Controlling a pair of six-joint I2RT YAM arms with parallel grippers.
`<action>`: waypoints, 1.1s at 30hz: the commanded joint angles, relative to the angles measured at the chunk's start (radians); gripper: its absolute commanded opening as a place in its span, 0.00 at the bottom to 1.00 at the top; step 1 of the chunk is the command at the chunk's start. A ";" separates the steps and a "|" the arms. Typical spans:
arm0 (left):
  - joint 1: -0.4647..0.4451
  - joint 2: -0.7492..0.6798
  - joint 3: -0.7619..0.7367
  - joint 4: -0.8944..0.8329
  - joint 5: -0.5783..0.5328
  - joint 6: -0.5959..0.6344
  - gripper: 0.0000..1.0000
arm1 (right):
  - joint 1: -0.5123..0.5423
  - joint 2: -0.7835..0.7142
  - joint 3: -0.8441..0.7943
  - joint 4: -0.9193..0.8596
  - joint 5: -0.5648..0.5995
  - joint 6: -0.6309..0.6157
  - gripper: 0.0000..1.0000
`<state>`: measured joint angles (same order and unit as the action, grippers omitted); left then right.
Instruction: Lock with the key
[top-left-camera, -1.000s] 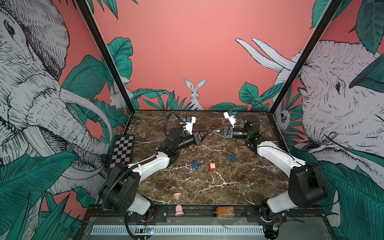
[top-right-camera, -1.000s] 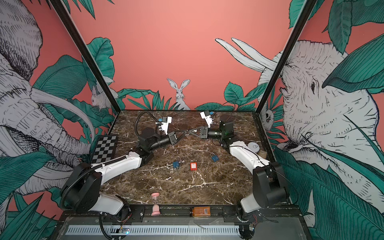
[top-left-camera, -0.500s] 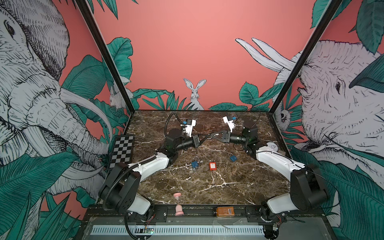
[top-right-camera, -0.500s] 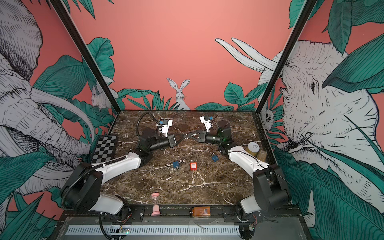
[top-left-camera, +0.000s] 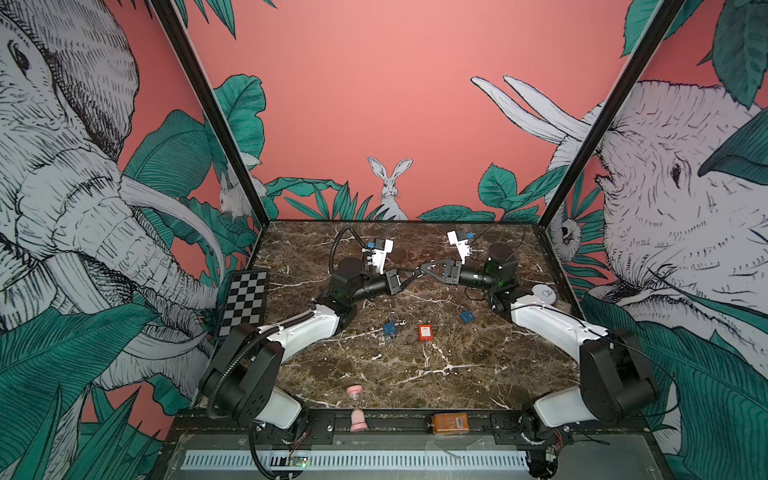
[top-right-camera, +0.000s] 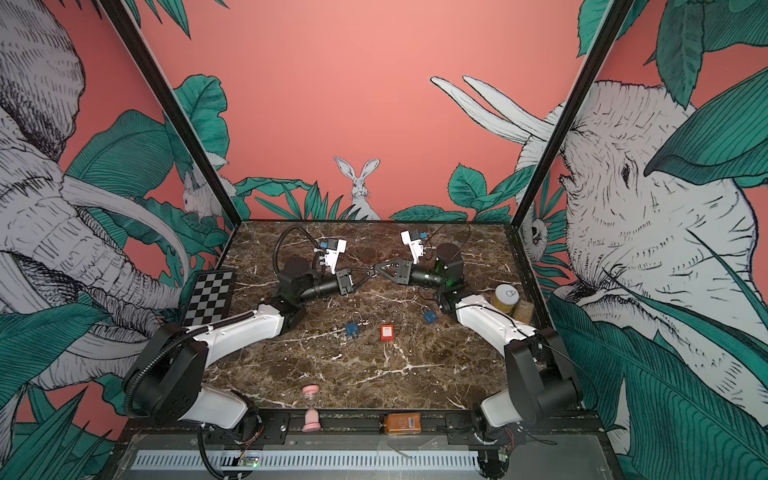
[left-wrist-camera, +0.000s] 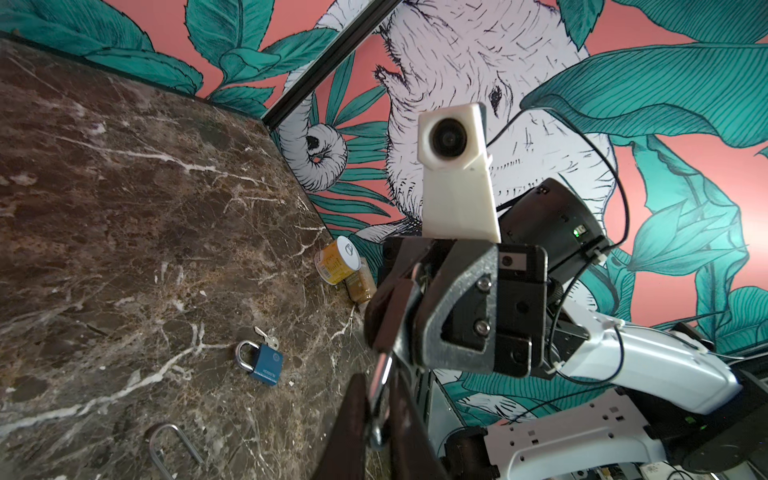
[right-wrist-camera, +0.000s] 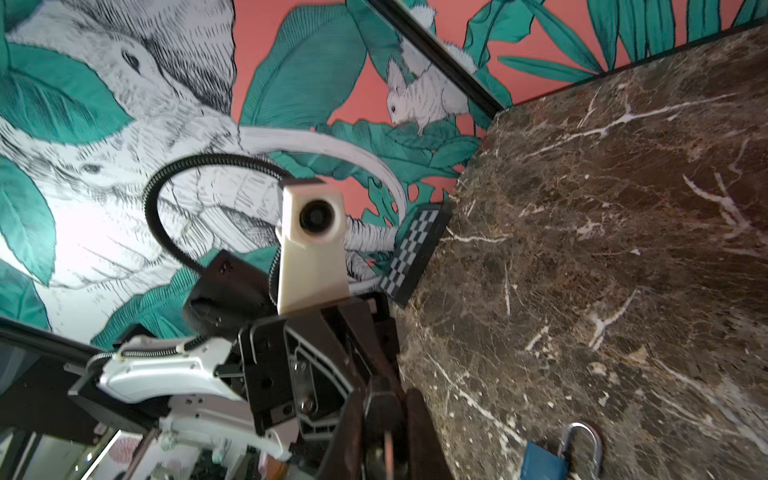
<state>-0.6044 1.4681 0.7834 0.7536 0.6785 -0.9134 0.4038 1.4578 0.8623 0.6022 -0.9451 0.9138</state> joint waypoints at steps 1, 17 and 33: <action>-0.066 -0.026 0.010 0.156 0.151 0.011 0.00 | 0.019 0.006 -0.012 -0.003 0.052 0.010 0.00; -0.001 -0.036 0.078 -0.036 0.341 0.166 0.00 | -0.046 -0.119 -0.032 -0.112 -0.052 -0.046 0.21; 0.035 0.030 0.119 -0.099 0.366 0.187 0.00 | -0.060 -0.253 -0.055 -0.213 -0.148 -0.105 0.22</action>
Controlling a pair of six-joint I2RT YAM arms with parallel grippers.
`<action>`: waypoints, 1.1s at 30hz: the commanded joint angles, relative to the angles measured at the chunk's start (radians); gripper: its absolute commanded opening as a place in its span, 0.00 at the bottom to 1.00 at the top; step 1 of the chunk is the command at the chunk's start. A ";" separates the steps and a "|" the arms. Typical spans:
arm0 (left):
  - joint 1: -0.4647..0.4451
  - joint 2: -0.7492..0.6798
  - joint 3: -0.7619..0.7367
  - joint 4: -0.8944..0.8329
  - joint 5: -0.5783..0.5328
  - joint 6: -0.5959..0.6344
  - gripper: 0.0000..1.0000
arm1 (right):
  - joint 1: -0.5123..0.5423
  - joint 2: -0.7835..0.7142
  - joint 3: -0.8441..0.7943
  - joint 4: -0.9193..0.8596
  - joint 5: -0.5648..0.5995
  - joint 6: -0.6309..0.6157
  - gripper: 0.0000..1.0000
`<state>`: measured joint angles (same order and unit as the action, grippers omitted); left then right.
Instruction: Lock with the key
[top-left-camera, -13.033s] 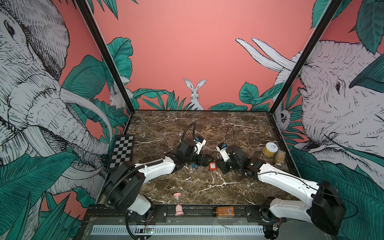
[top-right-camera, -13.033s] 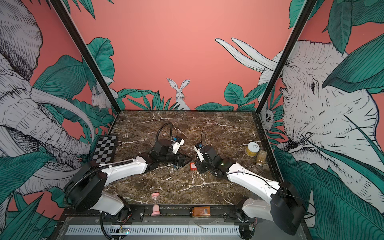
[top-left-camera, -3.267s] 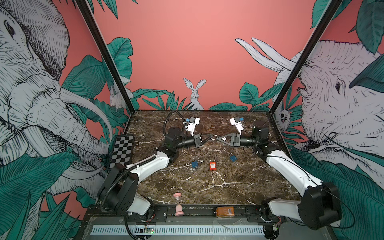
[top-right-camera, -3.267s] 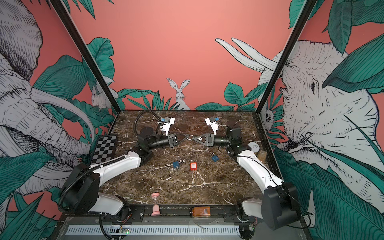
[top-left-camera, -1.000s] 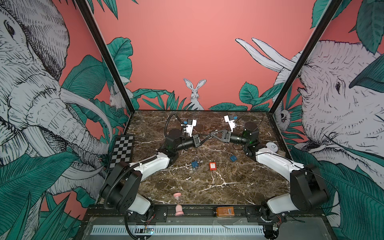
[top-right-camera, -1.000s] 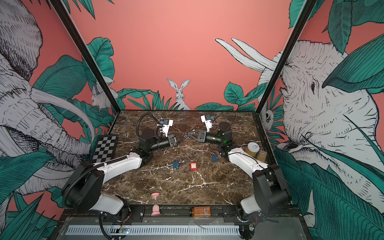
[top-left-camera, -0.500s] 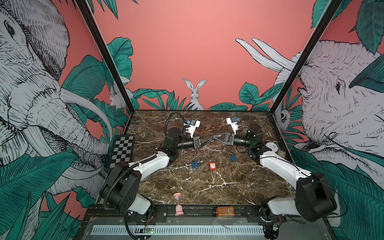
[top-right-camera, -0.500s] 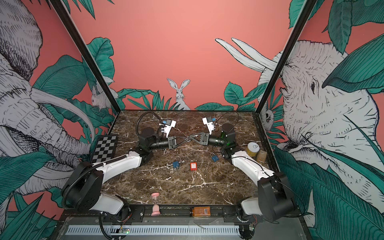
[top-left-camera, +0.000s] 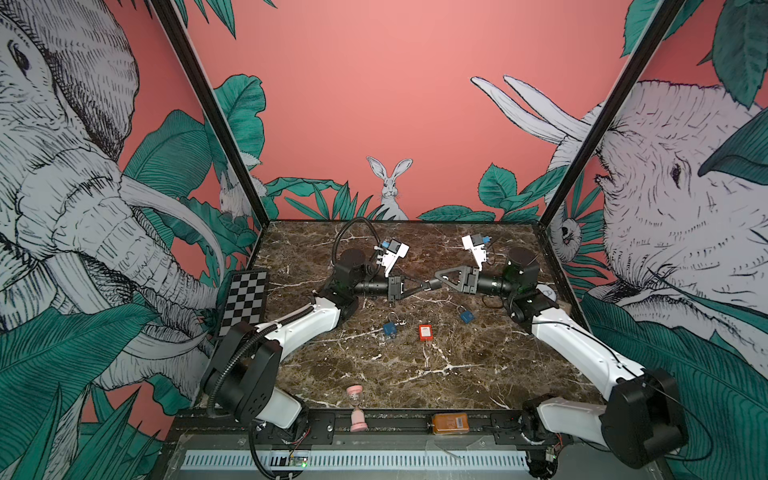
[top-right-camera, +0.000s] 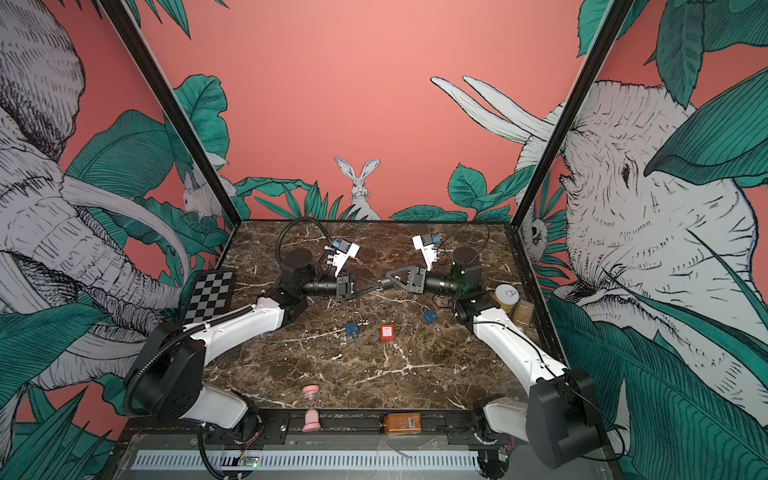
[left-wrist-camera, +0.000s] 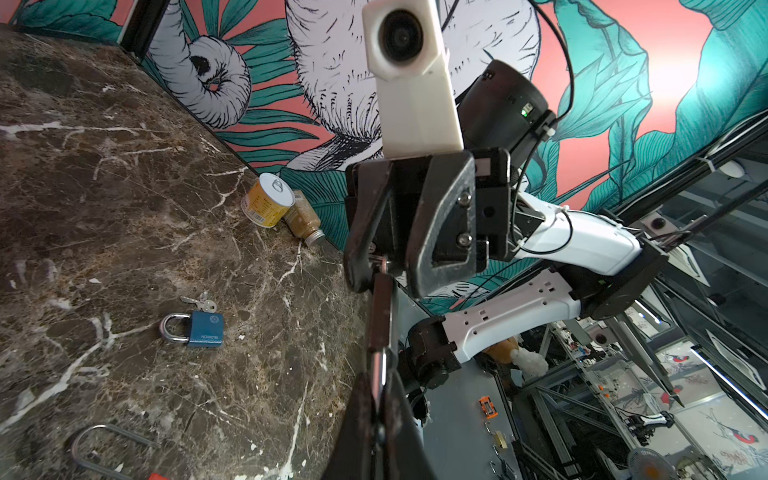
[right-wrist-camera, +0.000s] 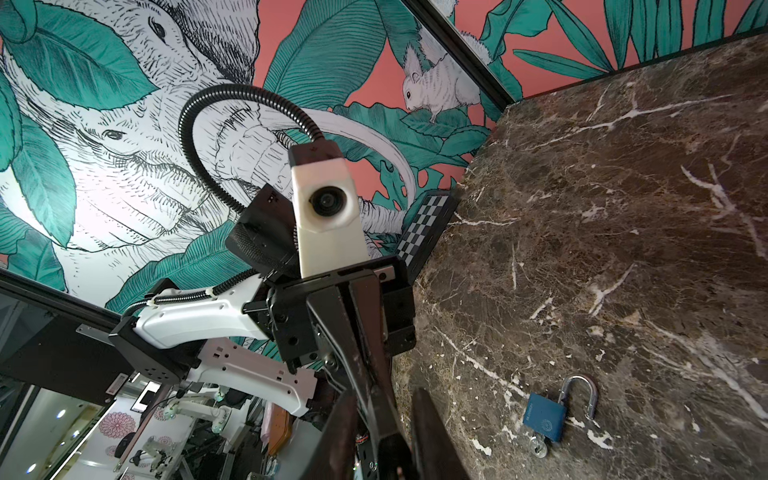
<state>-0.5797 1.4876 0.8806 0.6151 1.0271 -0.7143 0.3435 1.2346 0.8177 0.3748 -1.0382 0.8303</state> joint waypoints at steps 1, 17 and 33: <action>0.011 0.017 0.019 0.065 0.022 -0.029 0.00 | 0.000 -0.035 -0.012 0.004 -0.057 -0.029 0.22; 0.015 0.040 0.040 0.095 0.047 -0.048 0.00 | 0.000 -0.033 0.006 -0.187 -0.062 -0.141 0.16; 0.014 0.064 0.030 0.210 0.048 -0.133 0.22 | -0.010 -0.036 -0.019 -0.032 -0.043 -0.033 0.00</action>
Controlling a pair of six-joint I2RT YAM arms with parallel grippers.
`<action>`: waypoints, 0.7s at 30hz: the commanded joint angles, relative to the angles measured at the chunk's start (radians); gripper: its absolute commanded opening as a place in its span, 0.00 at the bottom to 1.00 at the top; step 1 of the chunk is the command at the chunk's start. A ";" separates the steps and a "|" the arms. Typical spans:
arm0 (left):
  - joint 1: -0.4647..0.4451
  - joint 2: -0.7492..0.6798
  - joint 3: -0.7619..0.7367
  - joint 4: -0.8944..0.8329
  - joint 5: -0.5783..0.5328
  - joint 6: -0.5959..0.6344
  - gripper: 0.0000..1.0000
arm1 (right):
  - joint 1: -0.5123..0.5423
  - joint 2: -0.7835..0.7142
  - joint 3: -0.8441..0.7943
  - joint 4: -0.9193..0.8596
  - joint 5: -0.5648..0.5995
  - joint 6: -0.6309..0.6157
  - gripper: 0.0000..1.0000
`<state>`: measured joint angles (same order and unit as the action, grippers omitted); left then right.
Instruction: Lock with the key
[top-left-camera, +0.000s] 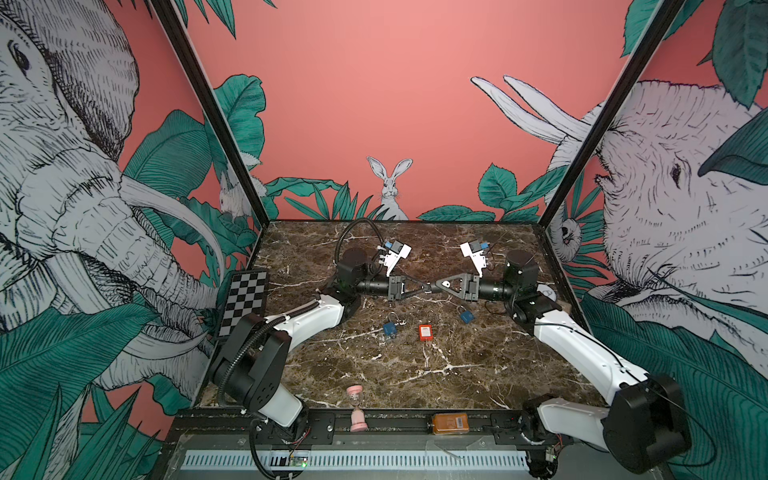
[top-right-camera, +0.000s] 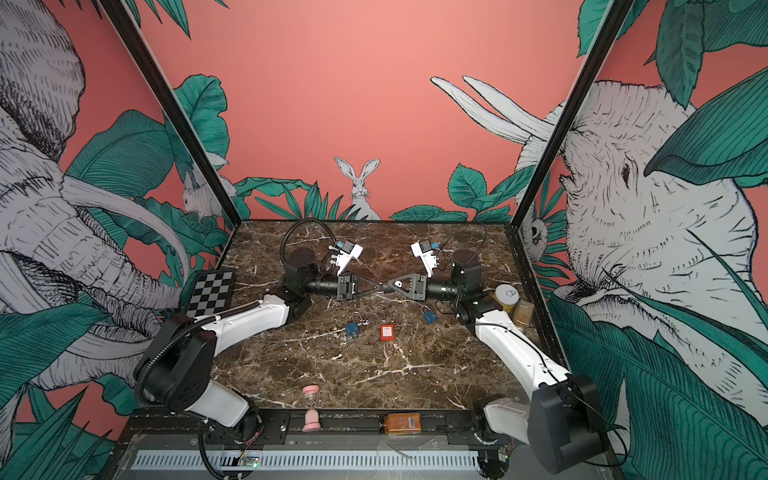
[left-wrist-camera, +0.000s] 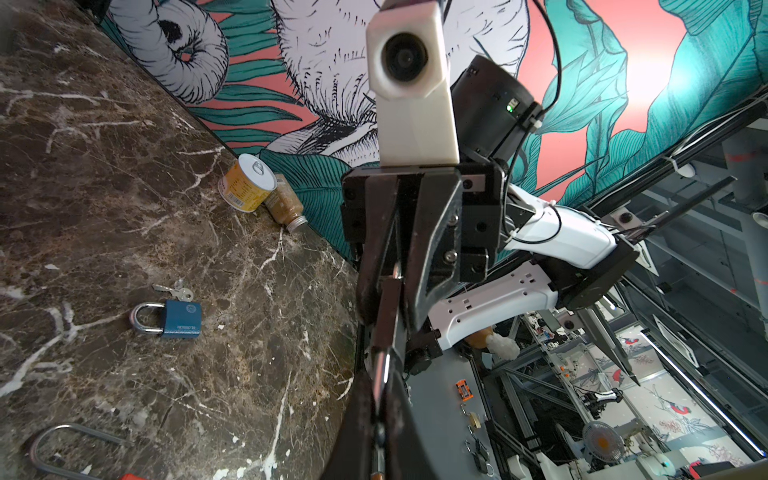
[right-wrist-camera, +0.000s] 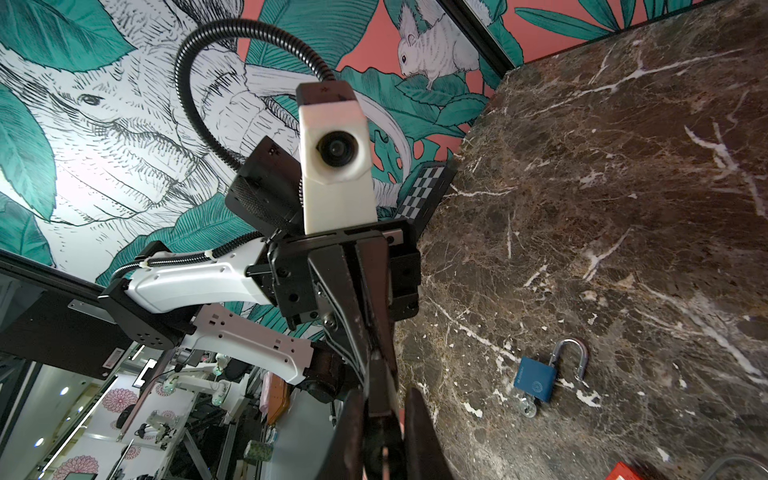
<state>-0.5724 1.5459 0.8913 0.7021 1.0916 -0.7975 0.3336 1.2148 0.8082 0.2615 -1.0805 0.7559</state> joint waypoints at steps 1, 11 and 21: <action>0.008 0.017 0.017 0.175 -0.013 -0.089 0.25 | 0.000 -0.015 -0.009 0.086 0.002 0.044 0.00; 0.002 0.106 -0.002 0.411 -0.015 -0.269 0.32 | 0.001 -0.013 -0.022 0.140 0.038 0.071 0.00; -0.035 0.115 0.014 0.408 -0.004 -0.275 0.33 | 0.000 0.007 -0.006 0.143 0.063 0.065 0.00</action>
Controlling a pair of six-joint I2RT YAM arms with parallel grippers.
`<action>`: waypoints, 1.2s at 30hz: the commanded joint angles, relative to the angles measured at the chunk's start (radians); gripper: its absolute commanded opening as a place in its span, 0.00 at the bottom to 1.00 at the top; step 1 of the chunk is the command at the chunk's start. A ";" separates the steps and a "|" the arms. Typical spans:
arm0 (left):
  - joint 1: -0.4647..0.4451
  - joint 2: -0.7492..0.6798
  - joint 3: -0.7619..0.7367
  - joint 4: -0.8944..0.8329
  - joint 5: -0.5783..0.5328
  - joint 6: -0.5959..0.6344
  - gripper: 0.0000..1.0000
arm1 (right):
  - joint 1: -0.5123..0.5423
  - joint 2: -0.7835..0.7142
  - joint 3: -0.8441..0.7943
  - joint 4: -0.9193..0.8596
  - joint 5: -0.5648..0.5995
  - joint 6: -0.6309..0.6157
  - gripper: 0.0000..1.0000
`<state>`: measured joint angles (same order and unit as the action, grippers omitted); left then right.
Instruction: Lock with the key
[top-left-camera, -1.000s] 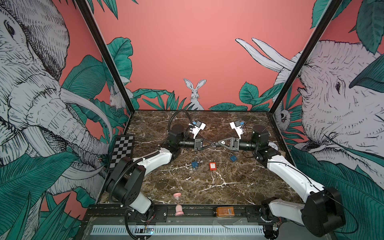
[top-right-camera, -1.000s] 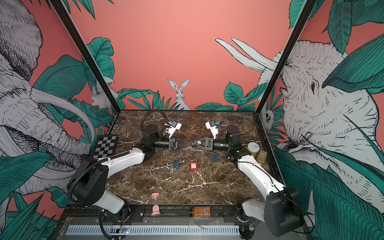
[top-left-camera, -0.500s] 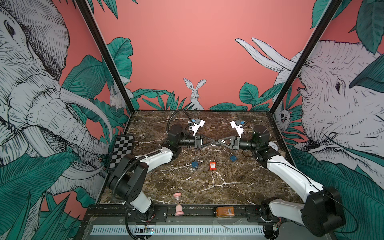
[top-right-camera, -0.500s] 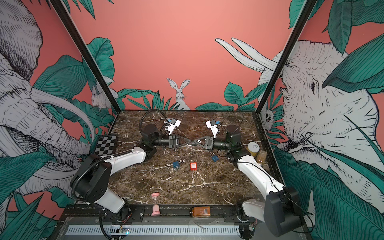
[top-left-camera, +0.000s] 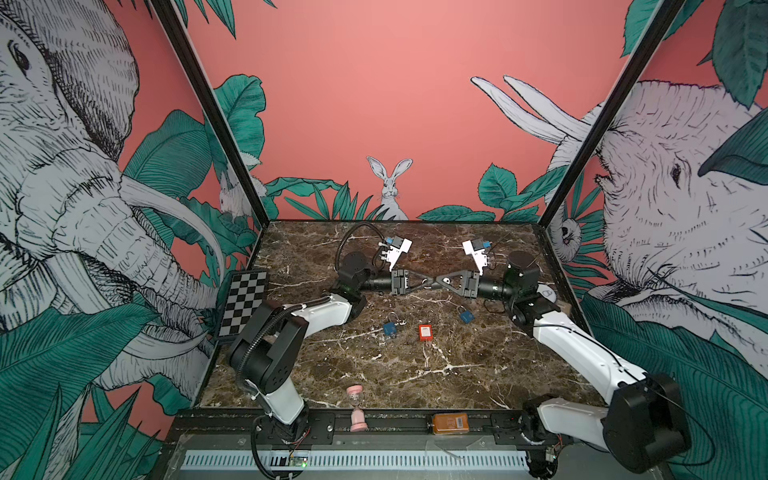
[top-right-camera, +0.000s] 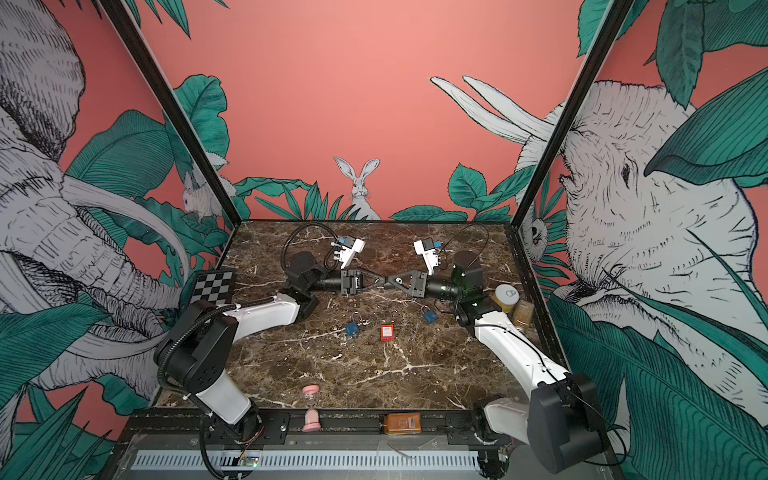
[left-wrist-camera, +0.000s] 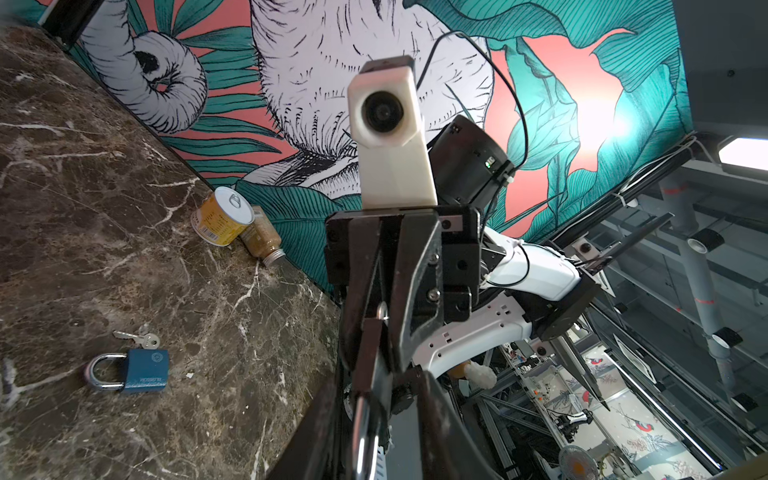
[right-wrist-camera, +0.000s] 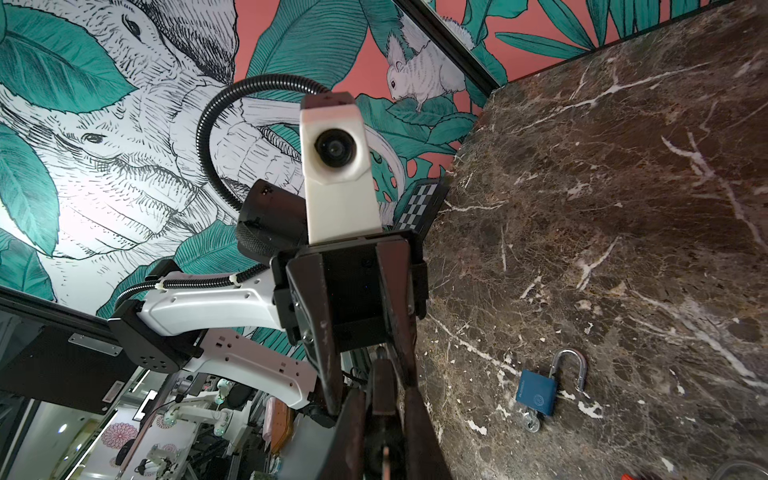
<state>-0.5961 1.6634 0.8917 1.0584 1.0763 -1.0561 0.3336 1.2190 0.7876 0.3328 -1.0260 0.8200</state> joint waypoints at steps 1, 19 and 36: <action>-0.012 -0.002 0.014 0.052 0.011 -0.017 0.33 | 0.000 0.003 0.015 0.072 0.013 0.002 0.00; -0.028 -0.001 0.013 0.054 0.009 -0.025 0.23 | -0.002 0.000 0.007 0.089 0.066 -0.002 0.00; -0.043 0.035 0.051 0.060 -0.015 -0.046 0.17 | -0.002 0.001 -0.050 0.164 0.114 0.018 0.00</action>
<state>-0.6277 1.7134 0.9089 1.0599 1.0538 -1.0935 0.3328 1.2221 0.7425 0.4522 -0.9367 0.8448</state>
